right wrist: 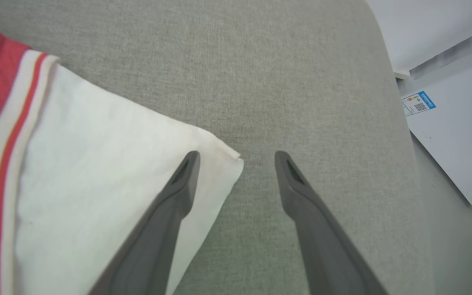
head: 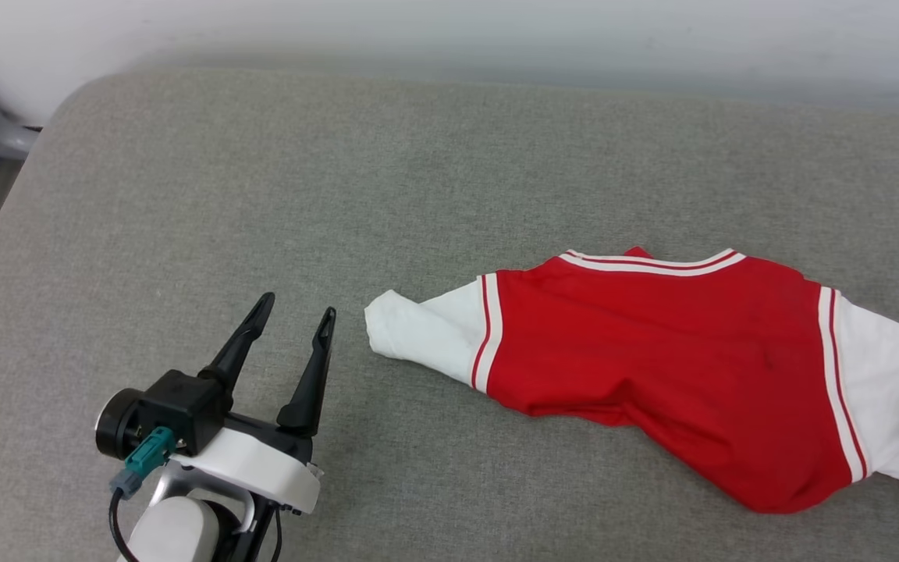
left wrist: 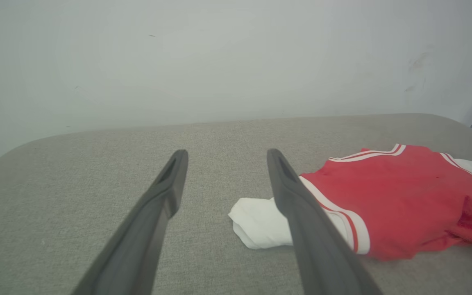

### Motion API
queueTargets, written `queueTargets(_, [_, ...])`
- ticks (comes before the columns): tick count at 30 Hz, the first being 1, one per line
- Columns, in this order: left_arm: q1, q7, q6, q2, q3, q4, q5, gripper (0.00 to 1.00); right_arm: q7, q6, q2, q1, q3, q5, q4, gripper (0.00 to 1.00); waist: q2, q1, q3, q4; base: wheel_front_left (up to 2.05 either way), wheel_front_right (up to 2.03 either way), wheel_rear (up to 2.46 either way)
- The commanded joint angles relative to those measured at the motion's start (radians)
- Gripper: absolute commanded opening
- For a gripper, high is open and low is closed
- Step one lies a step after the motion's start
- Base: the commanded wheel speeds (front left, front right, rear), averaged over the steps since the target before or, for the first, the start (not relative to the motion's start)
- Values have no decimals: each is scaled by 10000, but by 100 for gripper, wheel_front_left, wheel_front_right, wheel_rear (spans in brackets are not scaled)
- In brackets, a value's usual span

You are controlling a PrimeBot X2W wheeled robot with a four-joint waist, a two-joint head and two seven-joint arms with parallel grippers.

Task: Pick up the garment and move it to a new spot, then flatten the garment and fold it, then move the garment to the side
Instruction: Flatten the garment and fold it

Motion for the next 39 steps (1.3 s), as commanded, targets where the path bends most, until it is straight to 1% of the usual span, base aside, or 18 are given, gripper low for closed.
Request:
queueTargets(1, [-55, -30, 38, 1, 73, 100, -66, 100, -274, -14, 96, -241, -46, -125, -167, 100, 0, 0, -131, -118, 0, 0, 0])
queueTargets(4, [-2, -50, 61, -25, 158, 272, -227, 100, -919, -14, 330, -250, -67, -174, -538, 100, 0, 0, -355, -299, 0, 0, 0])
queueTargets(8, [138, -66, 119, -34, 281, 455, -410, 100, -1866, -12, 768, -47, 203, 191, -1384, 100, 0, 0, -669, -575, 0, 0, 0])
queueTargets(11, [222, -67, 167, -76, 378, 528, -566, 100, -2503, -12, 1076, 319, 608, 659, -2250, 100, 0, 0, -850, -795, 0, 0, 0])
queueTargets(14, [468, -103, 148, -301, 559, 600, -1056, 100, -3210, -12, 1313, 704, 1056, 1010, -3241, 100, 0, 0, -944, -1050, 0, 0, 0])
queueTargets(16, [605, -125, 136, -180, 592, 703, -1019, 100, -3636, -12, 1557, 1017, 1315, 1238, -3827, 100, 0, 0, -1006, -1200, 0, 0, 0])
queueTargets(18, [720, -161, 175, -211, 620, 775, -1051, 100, -4021, -12, 1689, 1349, 1531, 1365, -4408, 100, 0, 0, -1053, -1315, 0, 0, 0])
queueTargets(23, [1014, -278, 268, -301, 755, 851, -1038, 100, -4686, -12, 2250, 2291, 1759, 1511, -5521, 100, 0, 0, -1107, -1536, 0, 0, 0])
queueTargets(27, [1086, -316, 232, -323, 787, 880, -1013, 100, -4875, -13, 2534, 2855, 1779, 1593, -5922, 100, 0, 0, -1057, -1683, 0, 0, 0])
queueTargets(29, [943, -221, 286, -191, 763, 884, -898, 100, -4874, -13, 2620, 2976, 1797, 1635, -6084, 100, 0, 0, -960, -1772, 0, 0, 0])
queueTargets(31, [680, 227, 330, -59, 706, 884, -871, 100, -4825, -13, 2680, 3055, 1823, 1687, -6248, 100, 0, 0, -830, -1849, 0, 0, 0])
queueTargets(33, [393, 1019, 268, 148, 545, 818, -840, 100, -4781, -13, 2703, 3084, 1834, 1721, -6433, 100, 0, 0, -653, -1928, 0, 0, 0])
queueTargets(36, [-167, 2593, 415, 366, 388, 759, -1006, 100, -4665, -13, 2684, 3124, 1831, 1750, -6751, 100, 0, 0, -346, -2002, 0, 0, 0])
queueTargets(39, [-816, 4238, 715, 608, 331, 803, -1043, 100, -4565, -13, 2603, 3200, 1870, 1748, -6998, 100, 0, 0, -5, -2111, 0, 0, 0])
